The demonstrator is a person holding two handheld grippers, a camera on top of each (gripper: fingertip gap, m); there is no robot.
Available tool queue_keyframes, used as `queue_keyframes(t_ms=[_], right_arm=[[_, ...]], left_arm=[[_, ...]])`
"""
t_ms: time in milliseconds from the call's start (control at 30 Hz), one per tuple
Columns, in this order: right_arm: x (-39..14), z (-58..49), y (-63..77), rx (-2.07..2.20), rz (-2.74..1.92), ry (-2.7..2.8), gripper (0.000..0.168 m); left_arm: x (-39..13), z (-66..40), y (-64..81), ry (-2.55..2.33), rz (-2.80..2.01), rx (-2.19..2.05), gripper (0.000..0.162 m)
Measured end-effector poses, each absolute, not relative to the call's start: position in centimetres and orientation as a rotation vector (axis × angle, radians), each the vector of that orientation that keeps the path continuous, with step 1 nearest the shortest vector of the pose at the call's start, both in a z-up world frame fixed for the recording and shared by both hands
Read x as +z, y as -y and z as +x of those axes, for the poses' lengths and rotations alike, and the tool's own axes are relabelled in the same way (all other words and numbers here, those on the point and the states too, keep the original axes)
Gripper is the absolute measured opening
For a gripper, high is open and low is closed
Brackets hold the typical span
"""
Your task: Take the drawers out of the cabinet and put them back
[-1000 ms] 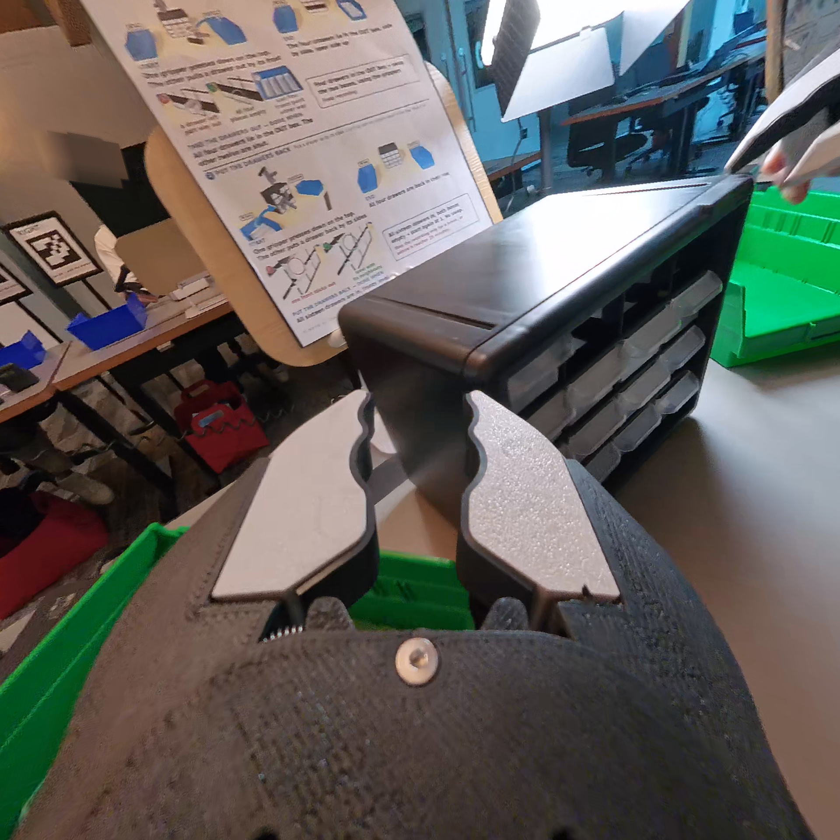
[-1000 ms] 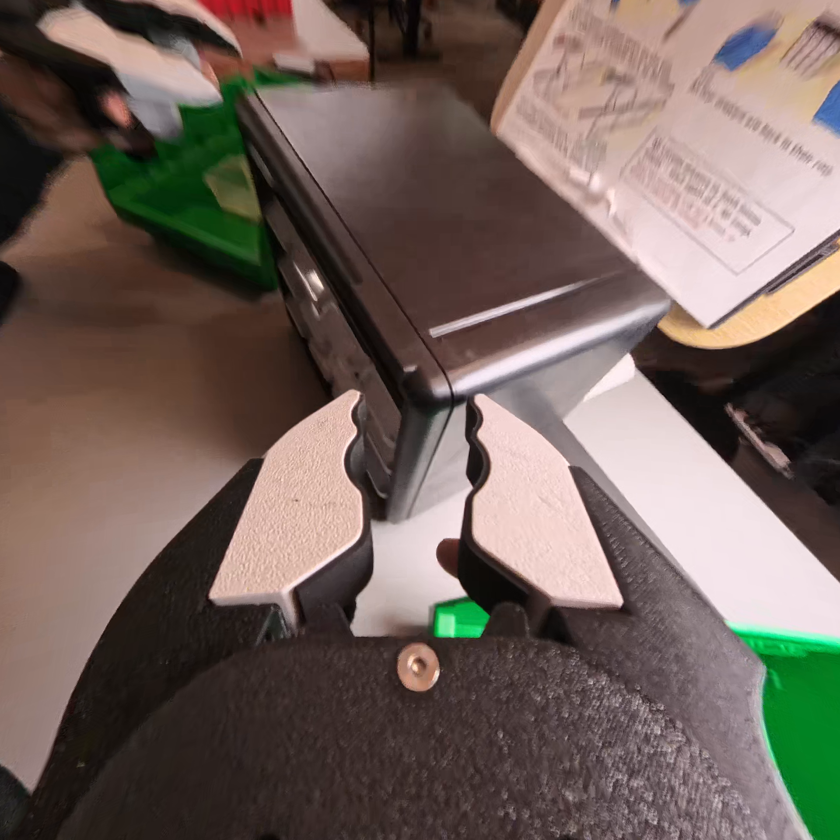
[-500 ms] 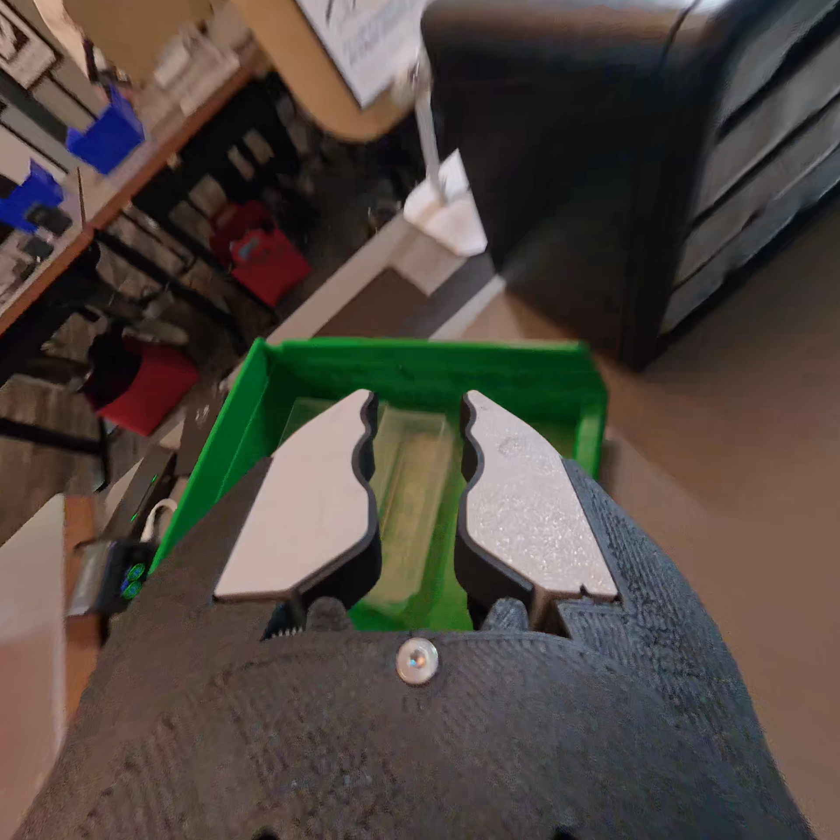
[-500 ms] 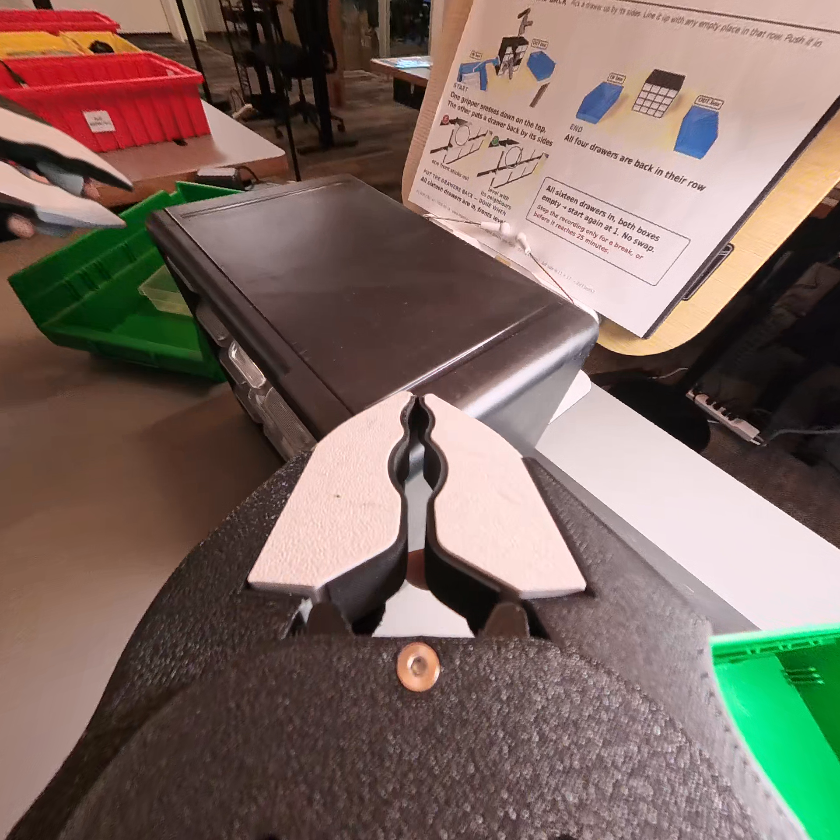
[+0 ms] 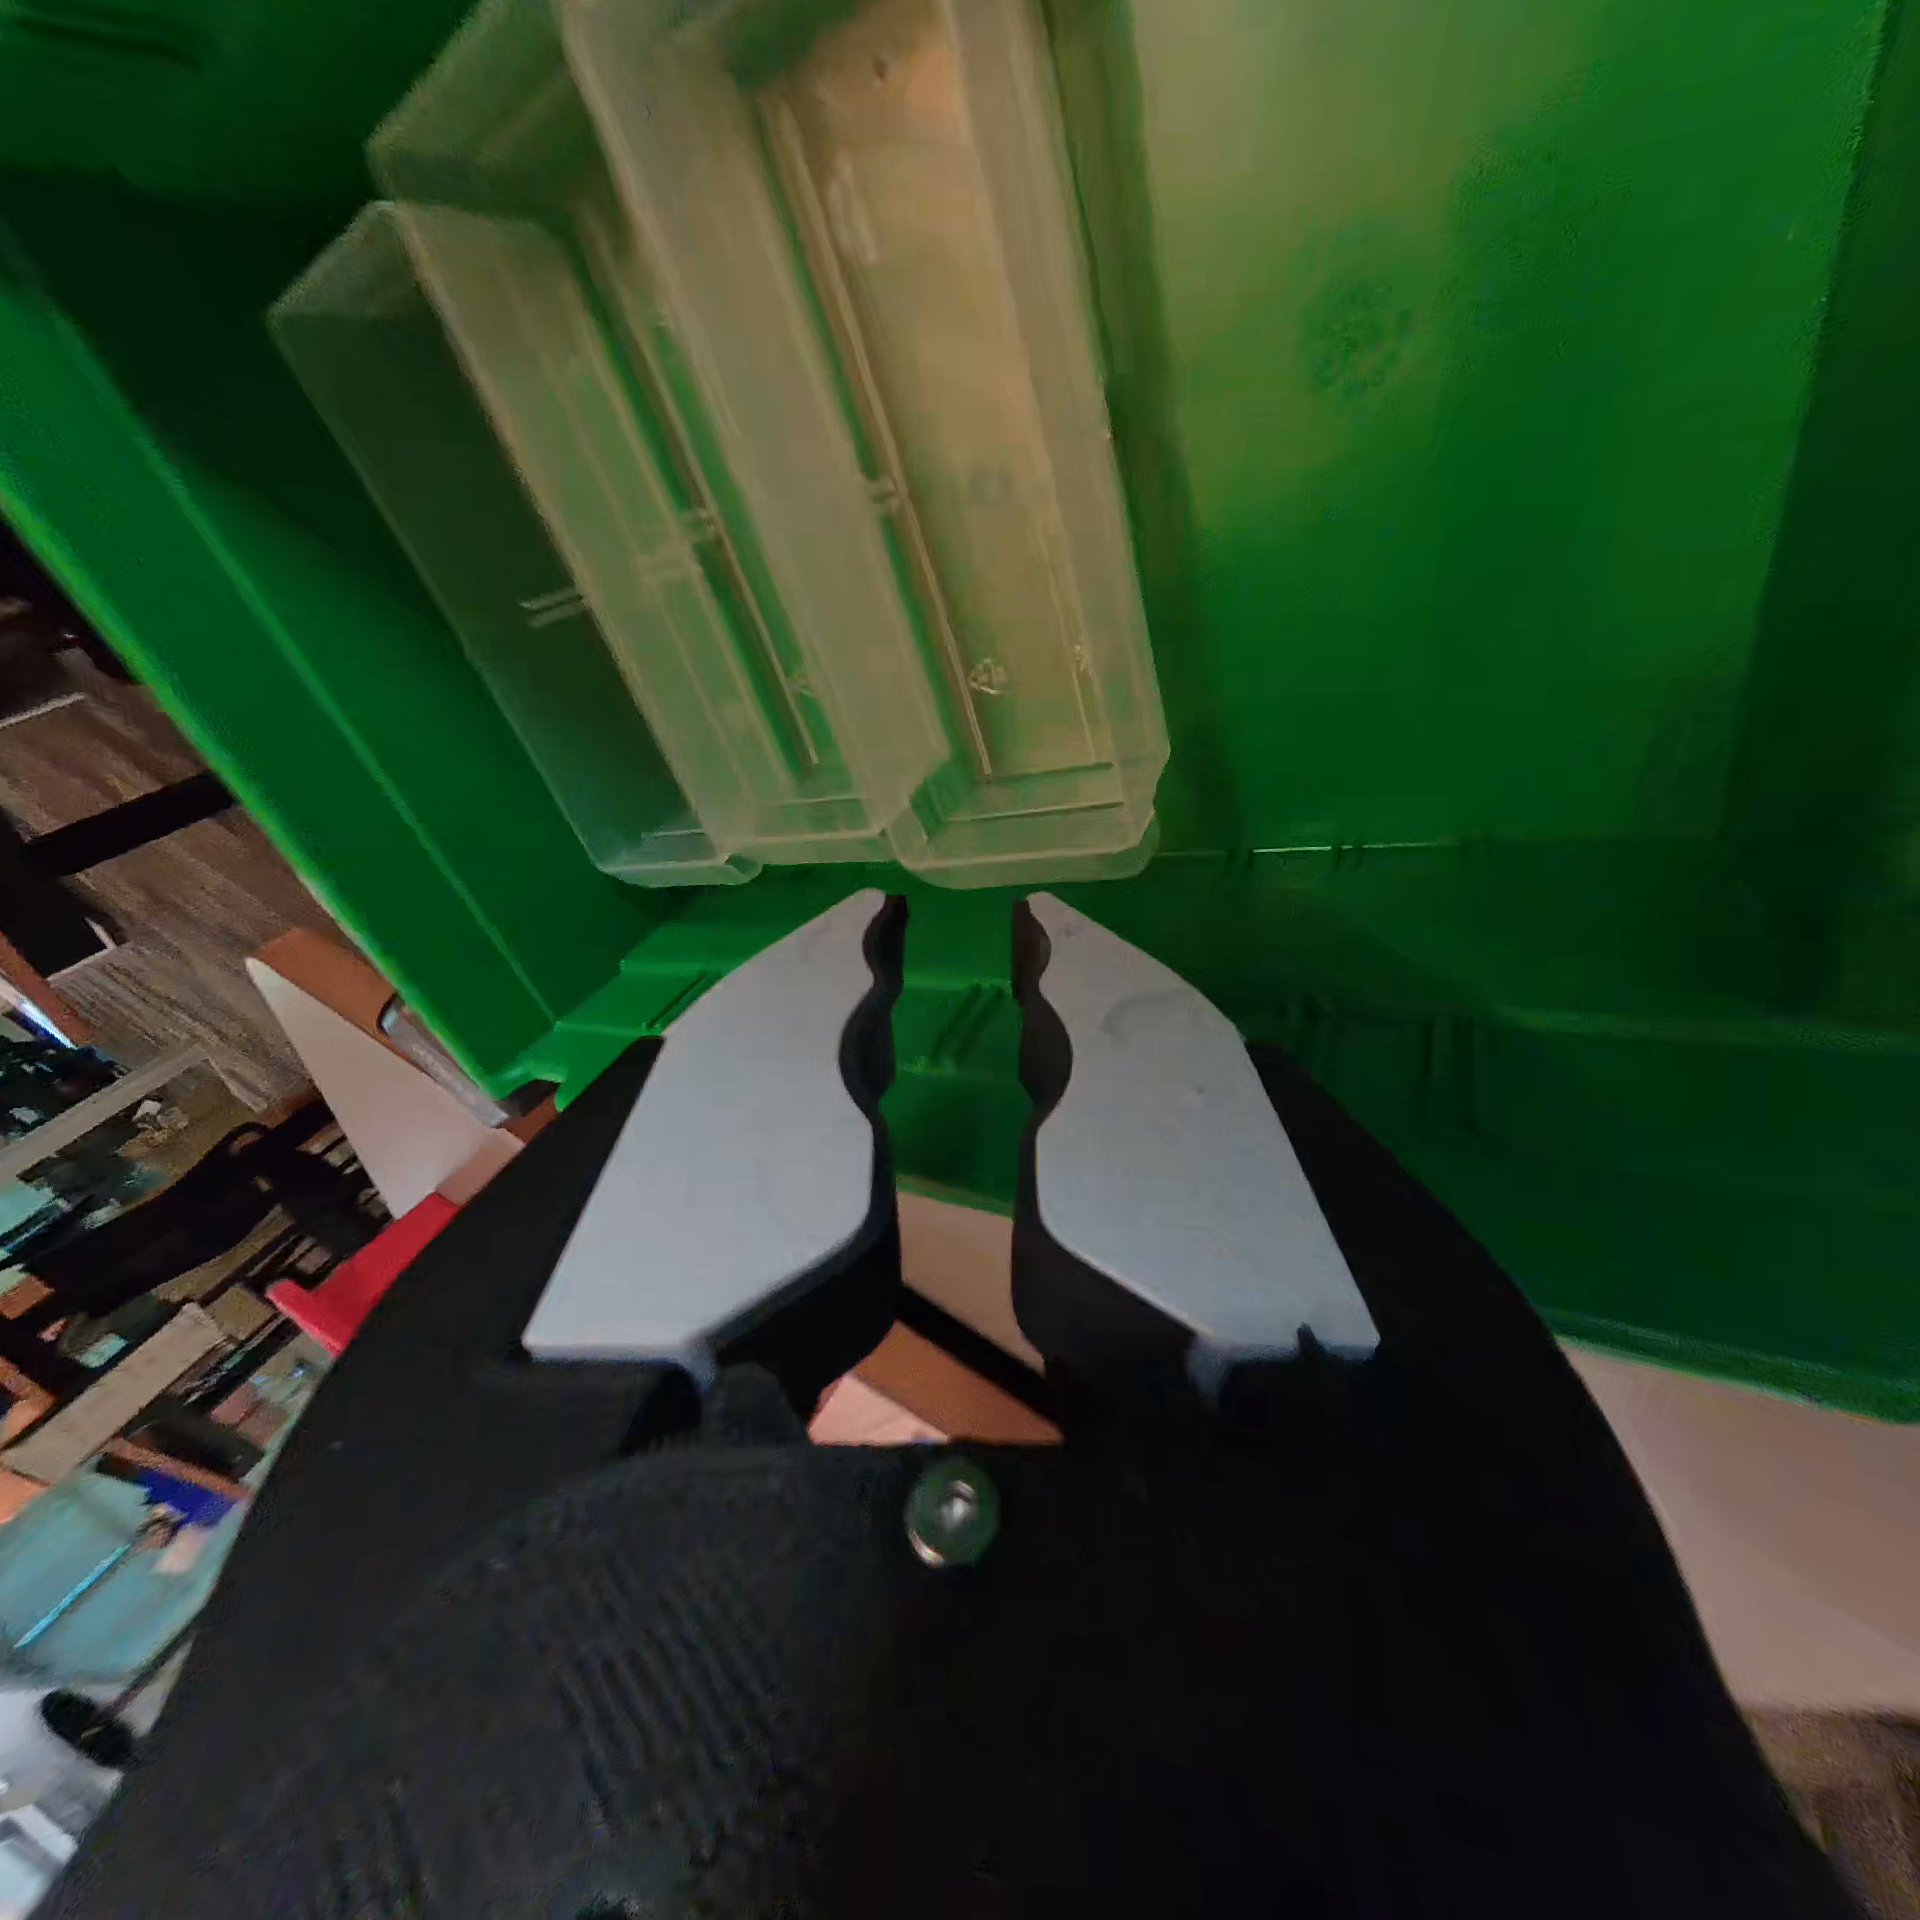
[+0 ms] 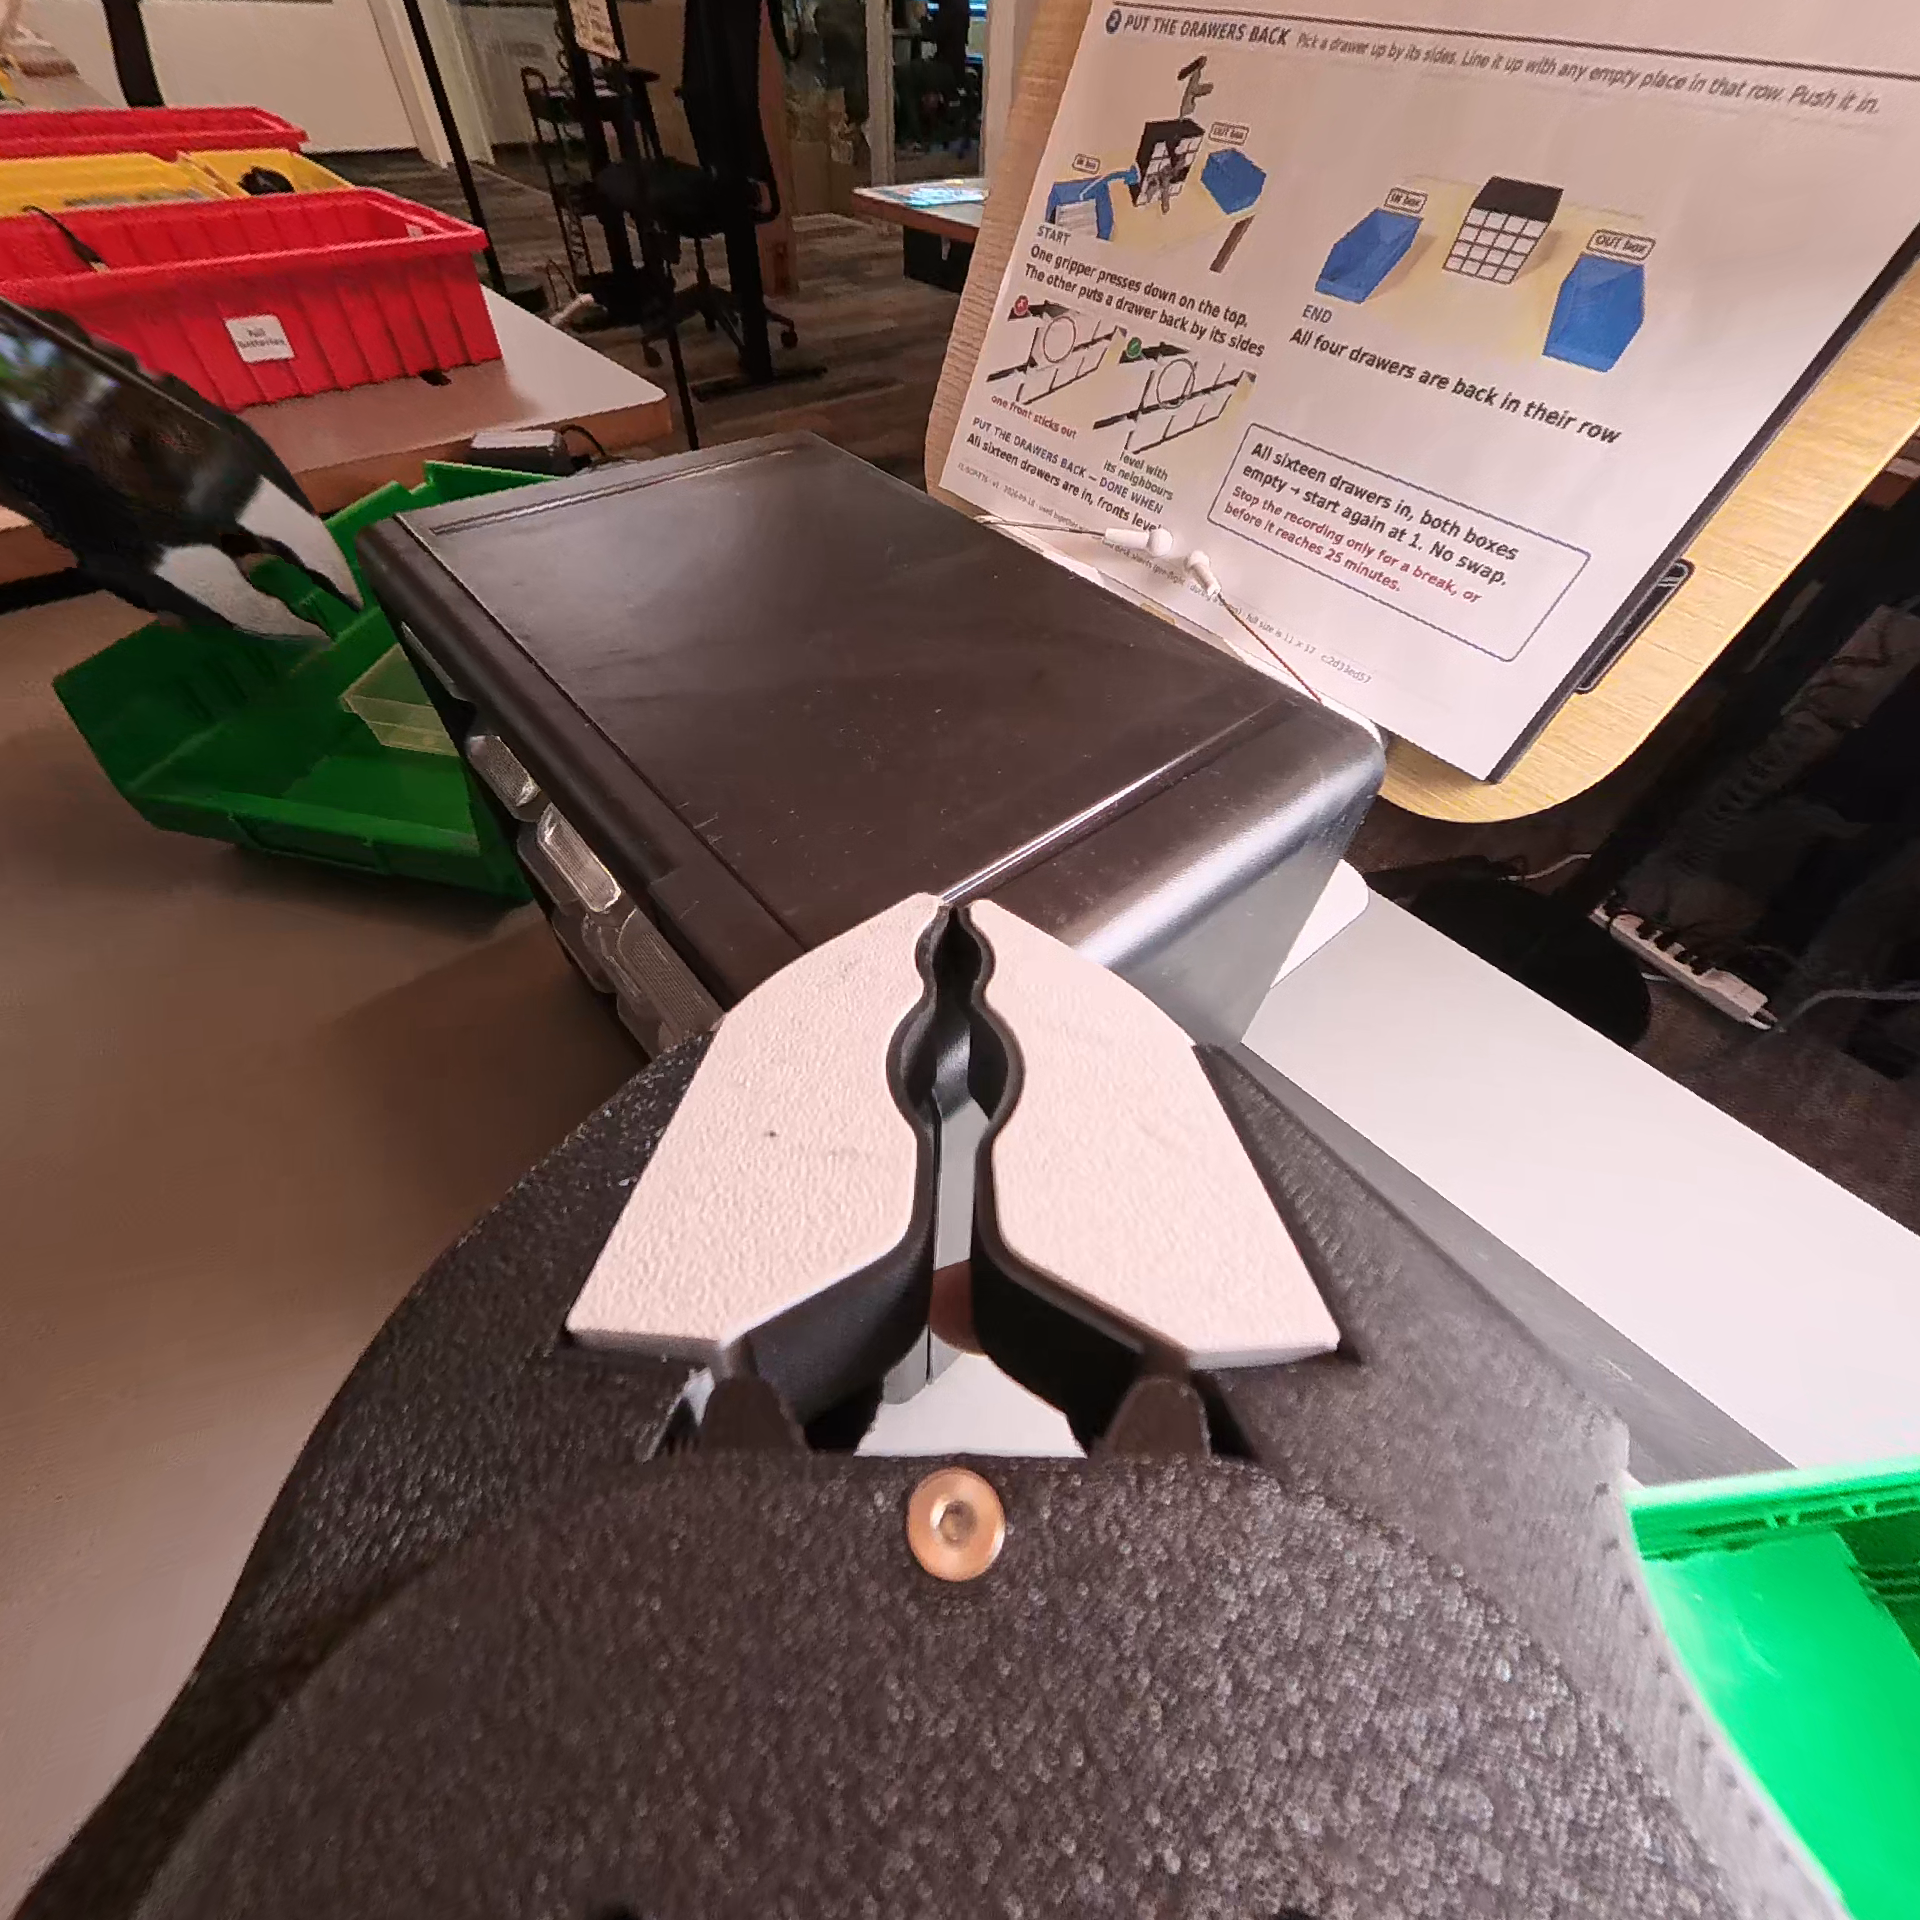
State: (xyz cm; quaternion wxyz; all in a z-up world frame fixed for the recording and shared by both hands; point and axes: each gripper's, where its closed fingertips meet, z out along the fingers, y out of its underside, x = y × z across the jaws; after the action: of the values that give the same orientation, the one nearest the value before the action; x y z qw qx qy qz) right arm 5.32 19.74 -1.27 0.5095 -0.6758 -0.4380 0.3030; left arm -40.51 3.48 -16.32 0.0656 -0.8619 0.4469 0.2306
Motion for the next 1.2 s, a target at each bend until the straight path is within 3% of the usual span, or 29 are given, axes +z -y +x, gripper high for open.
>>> queue_keyframes(t_ms=[300, 533, 633, 833, 967, 1200], right_arm=[[-1.3, 5.4, -19.7, 0.71, -1.619, 1.072, 0.0], [-1.3, 5.4, -19.6, 0.723, -1.616, 1.079, 0.0], [-1.3, 5.4, -19.6, 0.73, -1.616, 1.078, 0.0], [-1.3, 5.4, -19.6, 0.741, -1.614, 1.075, 0.0], [-1.3, 5.4, -19.6, 0.762, -1.613, 1.071, 0.0], [-1.3, 5.4, -19.7, 0.781, -1.611, 1.066, 0.0]], left_arm=[[-20.3, -39.6, -1.8, -1.642, -2.969, 0.588, 0.033], [-21.3, -38.4, -1.1, -1.704, -2.993, 0.546, 0.013], [-21.3, -35.9, -0.9, -1.694, -2.963, 0.387, 0.012], [-21.3, -30.9, -1.0, -1.648, -2.809, 0.059, 0.02], [-20.3, -30.9, -0.8, -1.686, -2.728, 0.028, 0.034], [-19.8, -34.1, -0.4, -1.951, -2.627, 0.362, 0.041]])
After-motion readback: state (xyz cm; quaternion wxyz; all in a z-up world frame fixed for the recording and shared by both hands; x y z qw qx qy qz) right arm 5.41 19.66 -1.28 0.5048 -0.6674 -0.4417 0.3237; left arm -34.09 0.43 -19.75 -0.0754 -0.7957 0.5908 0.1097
